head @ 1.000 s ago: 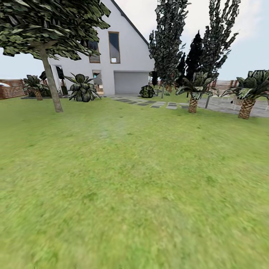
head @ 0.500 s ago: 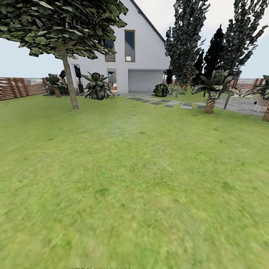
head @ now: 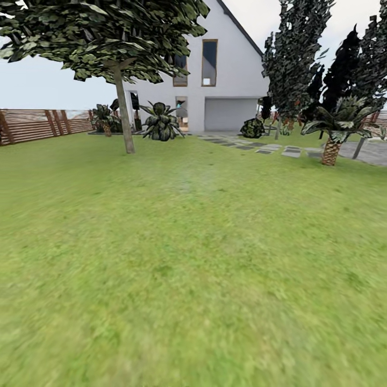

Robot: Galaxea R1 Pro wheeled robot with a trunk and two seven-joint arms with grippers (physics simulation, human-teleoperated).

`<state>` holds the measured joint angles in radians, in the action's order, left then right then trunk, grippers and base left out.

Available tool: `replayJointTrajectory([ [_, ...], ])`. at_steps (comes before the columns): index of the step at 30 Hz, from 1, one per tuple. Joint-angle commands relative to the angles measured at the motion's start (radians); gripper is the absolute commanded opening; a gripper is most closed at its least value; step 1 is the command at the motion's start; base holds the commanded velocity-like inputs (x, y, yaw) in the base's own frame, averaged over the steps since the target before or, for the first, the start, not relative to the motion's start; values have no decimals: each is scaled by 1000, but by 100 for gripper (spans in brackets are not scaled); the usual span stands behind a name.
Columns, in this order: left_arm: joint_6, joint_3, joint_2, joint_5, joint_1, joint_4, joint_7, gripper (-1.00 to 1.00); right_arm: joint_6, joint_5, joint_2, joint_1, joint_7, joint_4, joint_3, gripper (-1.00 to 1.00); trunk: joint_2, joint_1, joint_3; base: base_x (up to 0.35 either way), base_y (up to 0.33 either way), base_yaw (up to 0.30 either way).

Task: Take the three Easter eggs out of the wicker basket on the lawn in the garden, then place them on the lawn next to a single tree (choose any tree) so that all three eggs are next to the same tree and none are left in the basket.

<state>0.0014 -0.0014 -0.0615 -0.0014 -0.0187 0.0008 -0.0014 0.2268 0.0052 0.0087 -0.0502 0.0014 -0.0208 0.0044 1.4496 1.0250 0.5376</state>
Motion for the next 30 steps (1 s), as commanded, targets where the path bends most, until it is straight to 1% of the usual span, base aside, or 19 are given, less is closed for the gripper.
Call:
replayJointTrajectory([
  [1,0,0,0,0,0,0,0,100,3,0,0,0,0,1,0,100,0,0,1,0,0,241],
  [30,0,0,0,0,0,1,0,100,3,0,-1,0,0,-1,1,100,0,0,21,0,0,245],
])
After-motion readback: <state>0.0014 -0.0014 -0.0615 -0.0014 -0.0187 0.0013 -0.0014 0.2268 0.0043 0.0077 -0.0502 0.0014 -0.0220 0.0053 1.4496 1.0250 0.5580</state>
